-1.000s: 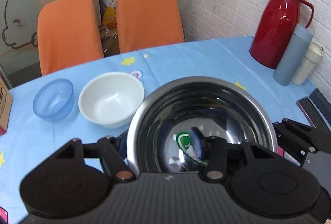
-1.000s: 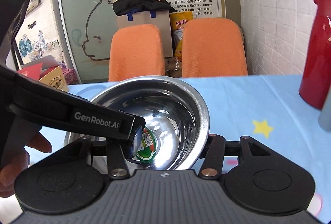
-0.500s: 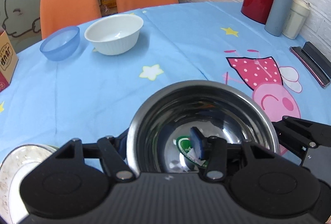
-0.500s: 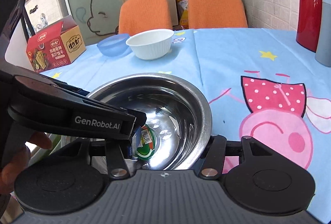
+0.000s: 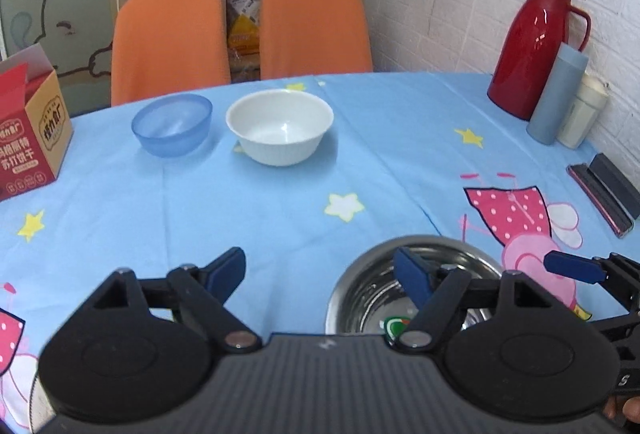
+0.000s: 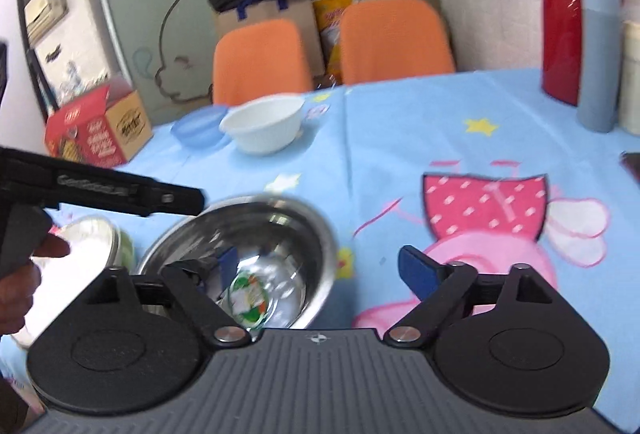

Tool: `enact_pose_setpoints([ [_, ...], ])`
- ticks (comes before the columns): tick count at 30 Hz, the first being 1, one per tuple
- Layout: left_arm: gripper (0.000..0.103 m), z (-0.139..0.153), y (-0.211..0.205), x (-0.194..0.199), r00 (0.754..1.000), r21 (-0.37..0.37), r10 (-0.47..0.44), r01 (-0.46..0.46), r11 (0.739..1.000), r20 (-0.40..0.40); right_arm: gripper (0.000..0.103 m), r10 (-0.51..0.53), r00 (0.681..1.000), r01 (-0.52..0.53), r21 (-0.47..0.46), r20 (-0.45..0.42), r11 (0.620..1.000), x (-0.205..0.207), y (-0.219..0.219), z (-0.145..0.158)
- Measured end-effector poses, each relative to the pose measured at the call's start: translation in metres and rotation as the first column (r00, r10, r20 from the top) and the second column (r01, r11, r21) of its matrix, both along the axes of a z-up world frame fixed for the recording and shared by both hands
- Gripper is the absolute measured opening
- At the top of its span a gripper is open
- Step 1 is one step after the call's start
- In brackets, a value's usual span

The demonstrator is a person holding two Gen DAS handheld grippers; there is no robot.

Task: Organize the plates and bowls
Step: 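Carry the steel bowl with both tools beside the plate stack, open both, then move both tools to the white ceramic bowl and close on its rim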

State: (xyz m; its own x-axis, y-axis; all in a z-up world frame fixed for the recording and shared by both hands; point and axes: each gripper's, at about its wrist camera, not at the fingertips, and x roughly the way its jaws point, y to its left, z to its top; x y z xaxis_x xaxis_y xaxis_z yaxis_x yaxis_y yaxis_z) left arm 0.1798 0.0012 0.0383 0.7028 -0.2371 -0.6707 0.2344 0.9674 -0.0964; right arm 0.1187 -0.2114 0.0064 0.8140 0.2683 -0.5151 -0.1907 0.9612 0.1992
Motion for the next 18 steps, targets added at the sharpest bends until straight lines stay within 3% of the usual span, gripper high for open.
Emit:
enact_pose_setpoints([
  [10, 0.077, 0.004, 0.027, 0.013, 0.997, -0.032, 0.070, -0.071, 0.997, -0.026, 0.103, 0.054, 0.998, -0.054, -0.001, 0.025, 0.999, 0.027, 0.009, 0.016],
  [18, 0.077, 0.008, 0.053, 0.054, 0.986, -0.164, 0.147, -0.158, 0.974, -0.076, 0.103, 0.124, 0.992, -0.120, -0.096, 0.030, 0.988, 0.087, 0.032, 0.034],
])
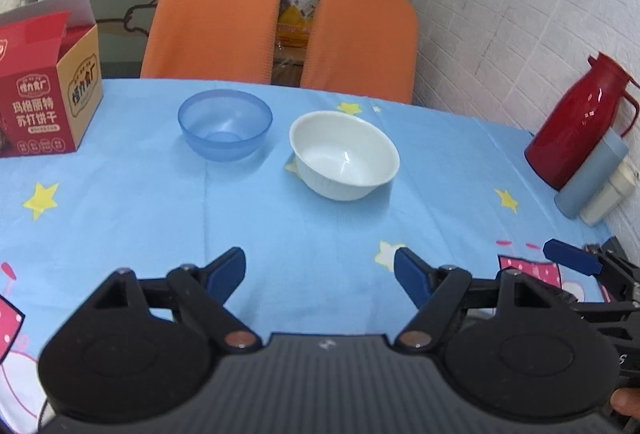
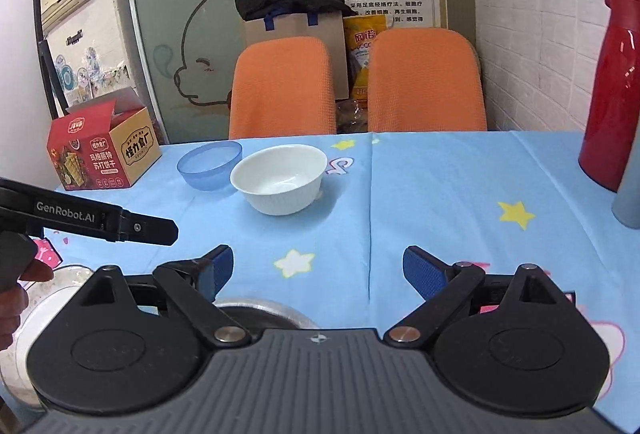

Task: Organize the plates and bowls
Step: 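Move both tools to the white ceramic bowl and close on its rim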

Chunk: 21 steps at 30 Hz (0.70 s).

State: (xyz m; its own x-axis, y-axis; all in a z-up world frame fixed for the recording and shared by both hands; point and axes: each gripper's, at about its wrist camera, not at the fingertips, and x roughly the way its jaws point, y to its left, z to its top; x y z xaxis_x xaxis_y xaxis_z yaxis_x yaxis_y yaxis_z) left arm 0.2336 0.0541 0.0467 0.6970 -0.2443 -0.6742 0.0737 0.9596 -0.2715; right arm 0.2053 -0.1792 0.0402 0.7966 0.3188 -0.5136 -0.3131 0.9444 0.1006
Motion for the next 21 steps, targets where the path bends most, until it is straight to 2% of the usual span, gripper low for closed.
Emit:
enact_pose_setpoints([
  [5, 0.077, -0.002, 0.005, 0.053, 0.994, -0.092, 0.082, -0.088, 0.992, -0.071, 0.103, 0.021, 0.999, -0.022, -0.027, -0.034, 0.999, 0.057, 0.011, 0.002],
  [10, 0.076, -0.025, 0.005, 0.105, 0.969, -0.157, 0.157, -0.188, 0.970, -0.188, 0.103, 0.037, 0.996, -0.044, -0.085, -0.084, 0.995, 0.114, 0.026, -0.008],
  [16, 0.076, -0.049, 0.003, 0.138, 0.946, -0.164, 0.206, -0.251, 0.954, -0.250, 0.103, 0.071, 0.988, -0.094, -0.164, -0.139, 0.982, 0.156, 0.044, -0.033],
  [21, 0.076, -0.055, -0.001, 0.147, 0.940, -0.106, 0.229, -0.262, 0.959, -0.253, 0.103, 0.099, 0.981, -0.126, -0.160, -0.167, 0.979, 0.169, 0.050, -0.047],
])
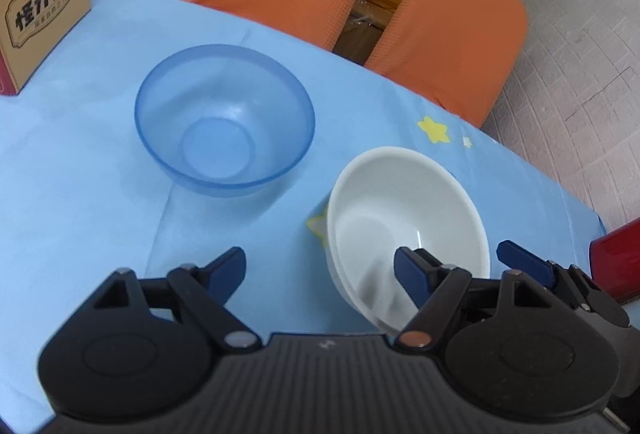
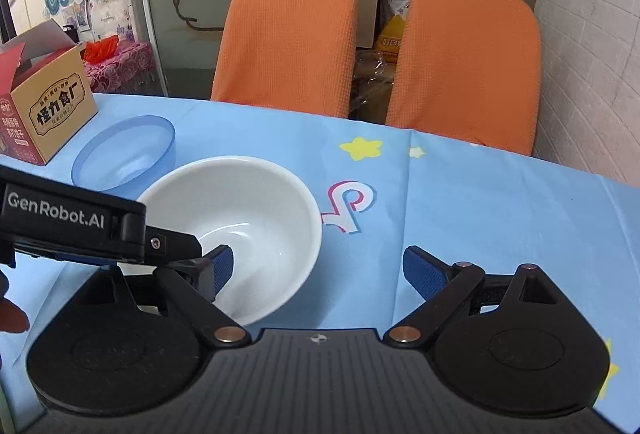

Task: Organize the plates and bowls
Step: 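Move both tools to the white ceramic bowl and close on its rim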

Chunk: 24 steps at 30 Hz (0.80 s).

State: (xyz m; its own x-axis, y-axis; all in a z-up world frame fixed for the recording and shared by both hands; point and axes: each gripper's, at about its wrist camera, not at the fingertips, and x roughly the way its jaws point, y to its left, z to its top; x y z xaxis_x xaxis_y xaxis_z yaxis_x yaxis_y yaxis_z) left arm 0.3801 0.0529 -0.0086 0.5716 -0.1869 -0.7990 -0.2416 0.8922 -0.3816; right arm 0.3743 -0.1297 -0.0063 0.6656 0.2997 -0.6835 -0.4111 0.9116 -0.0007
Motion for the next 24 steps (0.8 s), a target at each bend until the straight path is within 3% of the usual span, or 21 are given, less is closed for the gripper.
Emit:
enact_pose_setpoints([
  [2, 0.076, 0.0008, 0.0008, 0.0012, 1.000, 0.037, 0.013, -0.013, 0.999, -0.013, 0.103, 0.017, 1.000, -0.017, 0.007, -0.008, 1.000, 0.0013, 0.0033, -0.0045],
  [11, 0.076, -0.0013, -0.0022, 0.0033, 1.000, 0.073, 0.004, -0.003, 0.997, -0.008, 0.103, 0.037, 0.999, -0.037, 0.011, -0.016, 0.999, -0.0013, 0.0083, -0.0078],
  [24, 0.072, -0.0028, -0.0034, 0.0018, 1.000, 0.089, 0.013, -0.013, 0.996, 0.008, 0.103, 0.080, 0.996, -0.079, 0.061, -0.025, 0.995, 0.0079, 0.0082, -0.0085],
])
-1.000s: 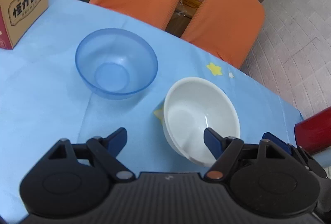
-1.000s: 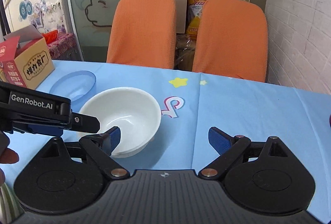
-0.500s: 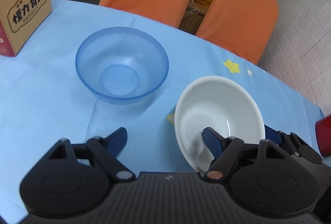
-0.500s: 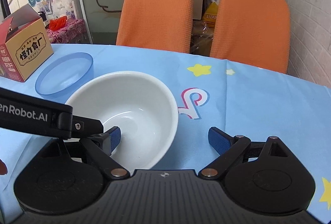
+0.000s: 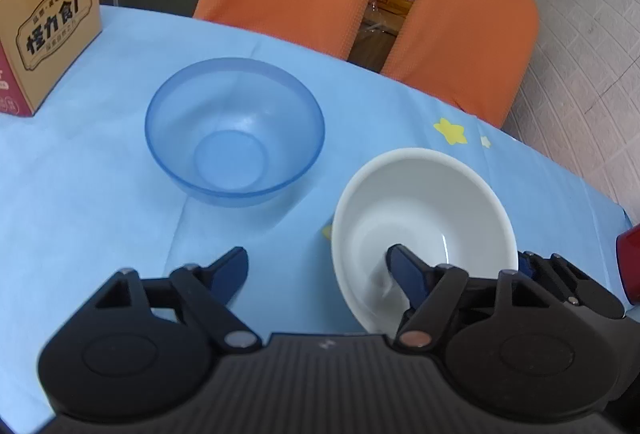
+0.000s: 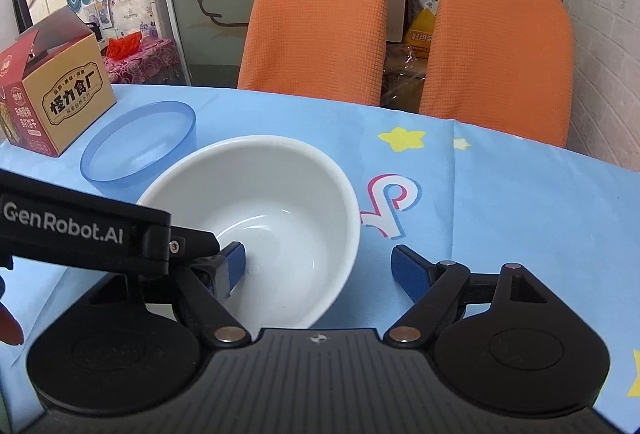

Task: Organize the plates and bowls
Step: 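Move both tools to the white ceramic bowl and close on its rim, then carry the white bowl with both tools into the steel bowl, release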

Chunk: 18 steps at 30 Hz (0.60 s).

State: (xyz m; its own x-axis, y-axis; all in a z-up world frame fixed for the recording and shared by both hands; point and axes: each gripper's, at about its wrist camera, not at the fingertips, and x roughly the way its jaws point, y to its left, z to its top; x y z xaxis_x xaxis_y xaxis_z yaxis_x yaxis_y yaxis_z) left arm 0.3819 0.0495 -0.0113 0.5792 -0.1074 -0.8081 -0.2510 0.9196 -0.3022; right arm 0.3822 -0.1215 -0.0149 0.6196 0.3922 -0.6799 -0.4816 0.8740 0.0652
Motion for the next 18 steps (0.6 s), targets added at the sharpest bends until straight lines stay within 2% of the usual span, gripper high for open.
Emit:
enact_pose_setpoints([
  [1, 0.069, 0.000, 0.000, 0.000, 1.000, -0.001, 0.000, 0.000, 1.000, 0.002, 0.103, 0.011, 1.000, -0.011, 0.008, -0.001, 1.000, -0.001, 0.000, 0.000],
  [2, 0.060, 0.001, -0.001, -0.001, 1.000, 0.011, 0.000, 0.000, 1.000, 0.004, 0.101, 0.024, 1.000, -0.024, 0.014, -0.001, 1.000, -0.002, 0.002, 0.001],
  [3, 0.055, 0.001, -0.002, -0.001, 1.000, 0.023, -0.003, 0.003, 1.000, 0.005, 0.091, 0.039, 0.999, -0.039, 0.018, -0.003, 0.999, -0.003, 0.004, 0.002],
  [4, 0.052, 0.002, -0.004, -0.001, 1.000, 0.040, -0.011, 0.011, 0.999, 0.007, 0.084, 0.050, 0.999, -0.050, 0.020, -0.007, 0.999, -0.004, 0.006, 0.003],
  [6, 0.040, 0.002, -0.002, -0.001, 1.000, 0.021, -0.020, 0.020, 1.000, 0.003, 0.084, 0.059, 0.998, -0.059, -0.011, 0.019, 0.998, -0.009, 0.010, 0.004],
  [9, 0.030, 0.004, -0.004, -0.003, 0.999, 0.000, -0.049, 0.049, 0.999, -0.002, 0.082, 0.067, 0.997, -0.067, -0.023, 0.021, 0.997, -0.014, 0.011, 0.006],
  [10, 0.029, 0.006, -0.006, -0.004, 0.998, 0.004, -0.057, 0.057, 0.998, 0.001, 0.077, 0.071, 0.997, -0.071, -0.015, 0.013, 0.997, -0.015, 0.010, 0.007],
  [12, 0.023, 0.010, -0.011, -0.009, 0.997, 0.019, -0.074, 0.074, 0.997, 0.011, 0.075, 0.074, 0.997, -0.074, -0.007, 0.007, 0.997, -0.019, 0.010, 0.007],
  [14, 0.022, 0.014, -0.016, -0.014, 0.997, 0.035, -0.081, 0.080, 0.996, 0.018, 0.075, 0.069, 0.998, -0.069, -0.010, 0.012, 0.998, -0.023, 0.010, 0.009],
  [18, 0.023, 0.021, -0.018, -0.022, 0.995, 0.009, -0.097, 0.096, 0.995, 0.027, 0.075, 0.060, 0.998, -0.060, -0.017, 0.025, 0.998, -0.033, 0.005, 0.017],
])
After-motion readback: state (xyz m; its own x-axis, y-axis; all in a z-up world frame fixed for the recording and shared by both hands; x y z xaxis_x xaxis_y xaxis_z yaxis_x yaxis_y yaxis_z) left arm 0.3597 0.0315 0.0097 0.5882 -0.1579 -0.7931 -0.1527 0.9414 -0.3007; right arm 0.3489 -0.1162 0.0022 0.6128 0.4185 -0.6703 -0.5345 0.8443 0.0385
